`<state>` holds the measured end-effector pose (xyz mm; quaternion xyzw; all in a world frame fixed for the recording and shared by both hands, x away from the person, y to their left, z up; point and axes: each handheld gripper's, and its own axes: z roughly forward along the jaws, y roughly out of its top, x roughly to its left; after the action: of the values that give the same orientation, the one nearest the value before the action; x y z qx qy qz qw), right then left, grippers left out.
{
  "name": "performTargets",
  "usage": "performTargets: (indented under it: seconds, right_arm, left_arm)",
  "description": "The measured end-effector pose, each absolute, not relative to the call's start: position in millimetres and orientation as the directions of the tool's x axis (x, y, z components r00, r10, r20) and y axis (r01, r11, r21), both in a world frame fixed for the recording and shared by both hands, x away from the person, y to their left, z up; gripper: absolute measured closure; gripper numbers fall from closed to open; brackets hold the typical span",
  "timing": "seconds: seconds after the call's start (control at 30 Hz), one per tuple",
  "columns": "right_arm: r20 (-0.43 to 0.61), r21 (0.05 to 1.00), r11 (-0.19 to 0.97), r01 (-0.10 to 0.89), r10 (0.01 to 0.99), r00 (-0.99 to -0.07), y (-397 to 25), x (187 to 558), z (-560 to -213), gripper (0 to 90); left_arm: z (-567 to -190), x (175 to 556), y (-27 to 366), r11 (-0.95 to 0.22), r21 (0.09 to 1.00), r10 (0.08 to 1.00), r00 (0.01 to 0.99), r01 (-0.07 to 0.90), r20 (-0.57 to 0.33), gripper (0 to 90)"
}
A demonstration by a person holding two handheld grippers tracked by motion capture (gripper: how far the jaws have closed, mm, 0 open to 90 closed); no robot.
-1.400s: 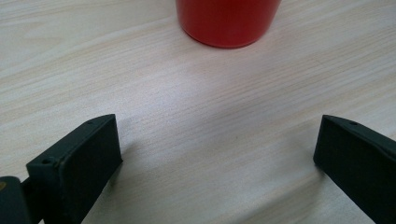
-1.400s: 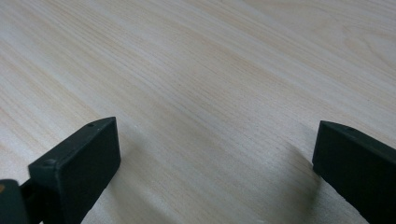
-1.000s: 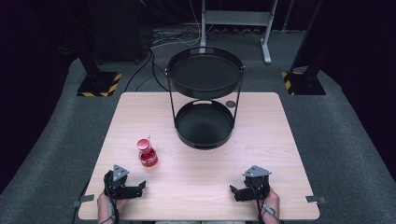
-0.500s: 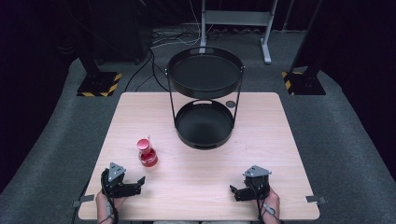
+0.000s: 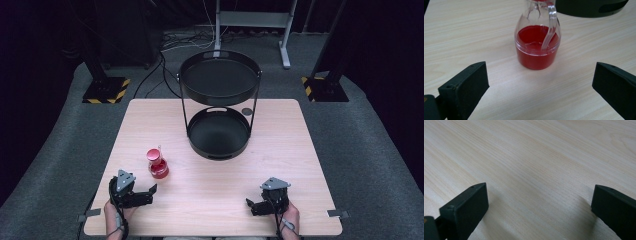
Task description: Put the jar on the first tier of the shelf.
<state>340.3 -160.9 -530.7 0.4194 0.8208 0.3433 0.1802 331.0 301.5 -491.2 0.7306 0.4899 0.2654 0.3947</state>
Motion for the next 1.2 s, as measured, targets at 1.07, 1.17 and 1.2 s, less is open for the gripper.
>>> performTargets:
  seconds: [1.07, 1.17, 1.2]
  right_arm:
    - [-0.008, 0.714, 0.414, 0.564, 0.811, -0.585, -161, 341, -531, 0.1]
    - [-0.008, 0.714, 0.413, 0.565, 0.812, -0.584, -161, 341, -531, 0.0]
    - [-0.008, 0.714, 0.413, 0.565, 0.812, -0.584, -161, 341, -531, 0.0]
  left_arm:
    - [-458, 369, 278, -0.158, 0.907, 0.946, 0.324, 0.390, 0.026, 0.0]
    - [-458, 373, 277, -0.153, 0.908, 0.947, 0.320, 0.389, 0.023, 0.0]
    - [-459, 375, 276, -0.151, 0.909, 0.948, 0.317, 0.388, 0.022, 0.0]
